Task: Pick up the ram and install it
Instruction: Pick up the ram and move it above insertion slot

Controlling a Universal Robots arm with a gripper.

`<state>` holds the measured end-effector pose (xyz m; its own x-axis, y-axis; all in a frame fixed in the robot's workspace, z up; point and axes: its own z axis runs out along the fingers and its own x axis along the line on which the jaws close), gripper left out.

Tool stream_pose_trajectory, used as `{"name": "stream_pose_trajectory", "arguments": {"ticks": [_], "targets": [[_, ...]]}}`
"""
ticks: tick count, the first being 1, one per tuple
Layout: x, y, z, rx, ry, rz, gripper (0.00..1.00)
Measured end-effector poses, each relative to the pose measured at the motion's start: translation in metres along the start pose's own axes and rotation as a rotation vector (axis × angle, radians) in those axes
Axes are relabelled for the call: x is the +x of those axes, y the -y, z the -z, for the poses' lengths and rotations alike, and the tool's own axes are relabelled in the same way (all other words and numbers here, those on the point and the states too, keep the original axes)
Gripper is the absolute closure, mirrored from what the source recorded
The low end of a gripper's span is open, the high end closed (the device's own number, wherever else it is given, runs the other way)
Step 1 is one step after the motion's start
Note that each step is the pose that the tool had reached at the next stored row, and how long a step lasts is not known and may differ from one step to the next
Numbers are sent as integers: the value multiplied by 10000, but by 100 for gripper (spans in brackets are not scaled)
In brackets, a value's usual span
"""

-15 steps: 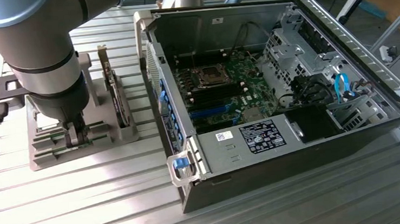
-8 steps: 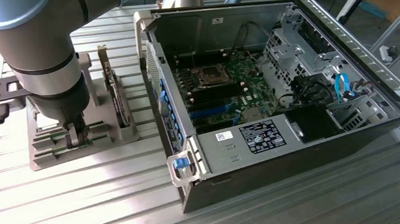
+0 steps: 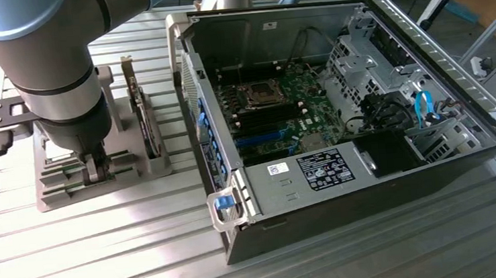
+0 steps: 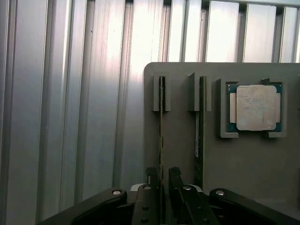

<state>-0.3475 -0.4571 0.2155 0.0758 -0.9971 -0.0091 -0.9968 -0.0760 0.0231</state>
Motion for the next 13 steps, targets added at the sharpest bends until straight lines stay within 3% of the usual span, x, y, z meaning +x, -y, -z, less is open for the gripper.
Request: {"name": "stream_pose_trajectory", "arguments": {"ticks": [13], "targets": [[0, 1, -33, 1, 0, 0, 76]]}}
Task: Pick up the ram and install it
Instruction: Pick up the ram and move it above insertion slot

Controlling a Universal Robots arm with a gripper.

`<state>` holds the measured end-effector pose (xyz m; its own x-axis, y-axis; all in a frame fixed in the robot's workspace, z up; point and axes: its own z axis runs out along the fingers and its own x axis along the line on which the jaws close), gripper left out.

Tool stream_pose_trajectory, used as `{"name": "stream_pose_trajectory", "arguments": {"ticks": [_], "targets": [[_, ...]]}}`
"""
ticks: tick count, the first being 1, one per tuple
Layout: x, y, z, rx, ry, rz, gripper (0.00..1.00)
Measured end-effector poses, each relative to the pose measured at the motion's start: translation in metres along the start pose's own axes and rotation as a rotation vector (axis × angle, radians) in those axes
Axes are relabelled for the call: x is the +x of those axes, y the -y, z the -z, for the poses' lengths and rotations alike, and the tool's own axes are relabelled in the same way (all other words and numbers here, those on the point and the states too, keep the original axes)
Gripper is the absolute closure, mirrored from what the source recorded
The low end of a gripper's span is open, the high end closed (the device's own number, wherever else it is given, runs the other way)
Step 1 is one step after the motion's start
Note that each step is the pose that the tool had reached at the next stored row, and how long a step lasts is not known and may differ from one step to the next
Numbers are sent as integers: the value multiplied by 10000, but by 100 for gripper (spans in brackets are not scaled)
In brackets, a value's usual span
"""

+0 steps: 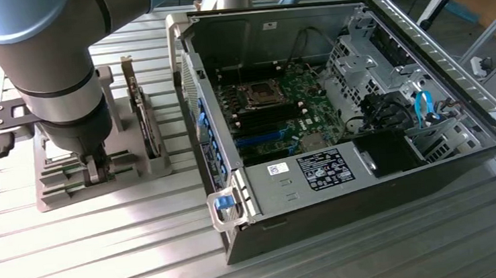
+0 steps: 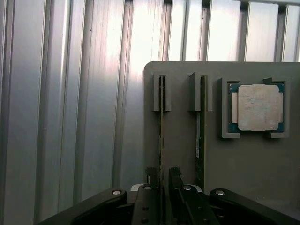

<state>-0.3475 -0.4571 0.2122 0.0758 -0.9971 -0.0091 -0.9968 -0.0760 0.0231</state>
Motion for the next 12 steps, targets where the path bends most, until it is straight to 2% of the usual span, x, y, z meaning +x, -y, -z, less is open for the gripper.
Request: {"name": "stream_pose_trajectory", "arguments": {"ticks": [12], "targets": [[0, 0, -3, 2, 6, -251, 76]]}}
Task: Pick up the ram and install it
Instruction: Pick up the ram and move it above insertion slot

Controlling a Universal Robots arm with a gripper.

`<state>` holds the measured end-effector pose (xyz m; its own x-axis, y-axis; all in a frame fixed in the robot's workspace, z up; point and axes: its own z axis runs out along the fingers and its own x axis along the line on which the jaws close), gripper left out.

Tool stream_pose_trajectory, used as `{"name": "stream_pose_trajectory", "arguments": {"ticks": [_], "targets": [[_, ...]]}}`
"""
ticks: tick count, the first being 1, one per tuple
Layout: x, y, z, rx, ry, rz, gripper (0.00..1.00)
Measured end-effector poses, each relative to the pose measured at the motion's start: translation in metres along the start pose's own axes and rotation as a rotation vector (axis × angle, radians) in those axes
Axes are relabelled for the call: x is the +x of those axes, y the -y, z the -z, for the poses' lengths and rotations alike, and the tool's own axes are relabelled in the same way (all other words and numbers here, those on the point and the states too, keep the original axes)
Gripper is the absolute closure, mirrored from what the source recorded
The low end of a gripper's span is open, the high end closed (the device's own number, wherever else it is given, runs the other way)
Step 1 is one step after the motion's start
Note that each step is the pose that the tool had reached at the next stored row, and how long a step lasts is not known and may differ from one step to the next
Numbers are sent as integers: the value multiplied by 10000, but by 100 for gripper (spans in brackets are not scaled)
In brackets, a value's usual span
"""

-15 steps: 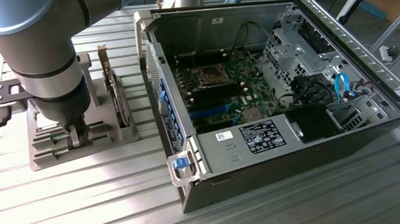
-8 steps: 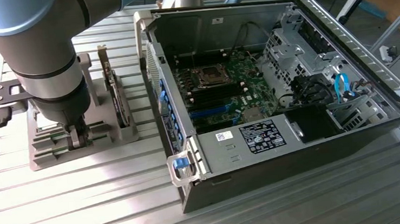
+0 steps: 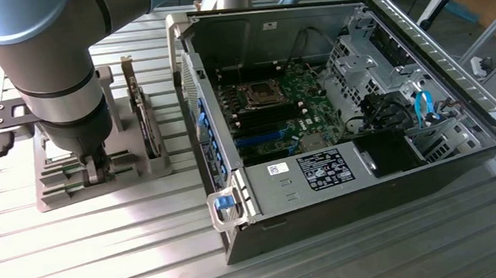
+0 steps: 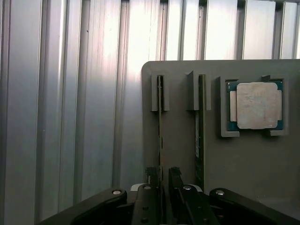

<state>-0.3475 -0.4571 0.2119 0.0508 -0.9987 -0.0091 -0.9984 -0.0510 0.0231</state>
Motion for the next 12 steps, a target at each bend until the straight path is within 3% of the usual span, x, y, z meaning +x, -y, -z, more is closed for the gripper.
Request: {"name": "stream_pose_trajectory", "arguments": {"ticks": [12], "targets": [[0, 0, 0, 2, 4, -176, 76]]}}
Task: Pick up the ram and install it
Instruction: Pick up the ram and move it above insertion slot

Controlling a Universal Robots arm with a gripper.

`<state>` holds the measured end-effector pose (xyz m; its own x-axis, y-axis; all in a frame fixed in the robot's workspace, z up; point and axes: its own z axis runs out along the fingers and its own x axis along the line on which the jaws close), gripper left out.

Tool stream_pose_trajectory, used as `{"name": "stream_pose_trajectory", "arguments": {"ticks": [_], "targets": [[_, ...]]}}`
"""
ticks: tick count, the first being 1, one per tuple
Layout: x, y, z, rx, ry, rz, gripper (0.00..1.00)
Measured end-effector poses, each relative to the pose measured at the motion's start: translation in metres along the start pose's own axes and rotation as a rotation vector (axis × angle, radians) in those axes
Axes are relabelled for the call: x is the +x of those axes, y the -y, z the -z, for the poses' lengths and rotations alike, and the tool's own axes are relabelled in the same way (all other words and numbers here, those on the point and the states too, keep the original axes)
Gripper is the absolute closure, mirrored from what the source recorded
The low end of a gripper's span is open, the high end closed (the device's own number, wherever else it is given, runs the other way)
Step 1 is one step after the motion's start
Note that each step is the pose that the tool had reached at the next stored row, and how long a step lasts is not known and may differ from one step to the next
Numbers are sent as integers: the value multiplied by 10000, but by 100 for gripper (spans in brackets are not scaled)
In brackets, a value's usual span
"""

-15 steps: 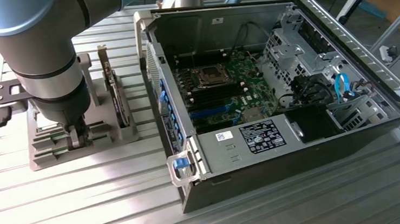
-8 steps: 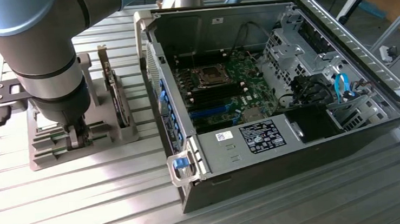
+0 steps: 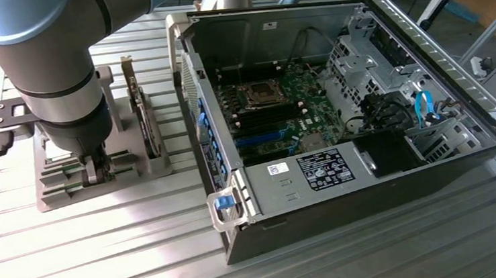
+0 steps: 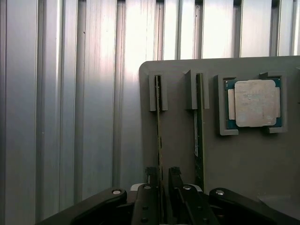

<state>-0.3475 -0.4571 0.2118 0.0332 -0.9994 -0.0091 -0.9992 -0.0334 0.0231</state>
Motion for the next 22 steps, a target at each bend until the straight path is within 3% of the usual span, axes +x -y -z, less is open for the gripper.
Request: {"name": "stream_pose_trajectory", "arguments": {"ticks": [8, 10, 22], "targets": [[0, 0, 0, 0, 0, 0, 77], [0, 0, 0, 0, 0, 1, 88], [0, 0, 0, 0, 0, 0, 88]]}}
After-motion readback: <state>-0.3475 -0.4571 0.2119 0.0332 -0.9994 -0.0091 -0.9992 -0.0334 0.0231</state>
